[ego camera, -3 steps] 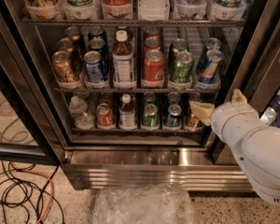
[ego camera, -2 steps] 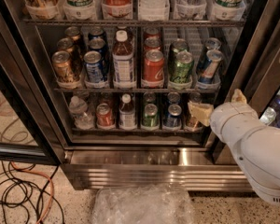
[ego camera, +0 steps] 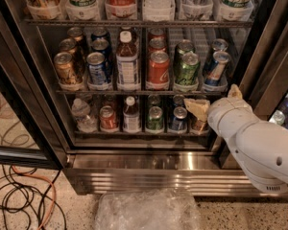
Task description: Pick redbull can from middle shelf of fridge
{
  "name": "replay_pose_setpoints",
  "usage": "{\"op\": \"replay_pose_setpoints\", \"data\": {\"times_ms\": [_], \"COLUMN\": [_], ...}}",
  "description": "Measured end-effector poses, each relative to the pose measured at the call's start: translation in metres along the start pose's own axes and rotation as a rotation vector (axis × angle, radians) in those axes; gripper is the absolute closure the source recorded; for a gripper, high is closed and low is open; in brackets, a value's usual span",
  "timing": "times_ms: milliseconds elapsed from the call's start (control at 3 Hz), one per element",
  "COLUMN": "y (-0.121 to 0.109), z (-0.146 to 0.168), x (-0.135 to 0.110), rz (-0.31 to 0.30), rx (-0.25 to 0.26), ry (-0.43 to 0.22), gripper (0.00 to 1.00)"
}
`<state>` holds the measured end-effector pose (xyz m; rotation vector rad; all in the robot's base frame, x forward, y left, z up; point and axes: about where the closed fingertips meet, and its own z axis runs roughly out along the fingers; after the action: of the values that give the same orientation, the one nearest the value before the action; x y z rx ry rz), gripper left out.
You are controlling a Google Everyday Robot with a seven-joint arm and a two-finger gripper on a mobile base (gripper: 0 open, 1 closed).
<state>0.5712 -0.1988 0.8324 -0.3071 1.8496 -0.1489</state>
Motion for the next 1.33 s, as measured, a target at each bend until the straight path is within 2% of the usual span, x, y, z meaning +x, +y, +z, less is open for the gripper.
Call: {"op": "replay_pose_setpoints", "data": {"times_ms": [333,667,1000,1333], "y": [0.012,0.012,0.004,-0.002], "z": [0.023,0.025,0.024,0.040], "x": [-0.004,-0.003,-0.001,-0.006], "rz": [0.022,0.024,0.038,0.027], "rx": [-0.028,-0.029,-0.011,-0.007], "ry": [-0.022,-0.021,-0.009,-0.028], "gripper": [0.17,0.24,0.25,0.27]}}
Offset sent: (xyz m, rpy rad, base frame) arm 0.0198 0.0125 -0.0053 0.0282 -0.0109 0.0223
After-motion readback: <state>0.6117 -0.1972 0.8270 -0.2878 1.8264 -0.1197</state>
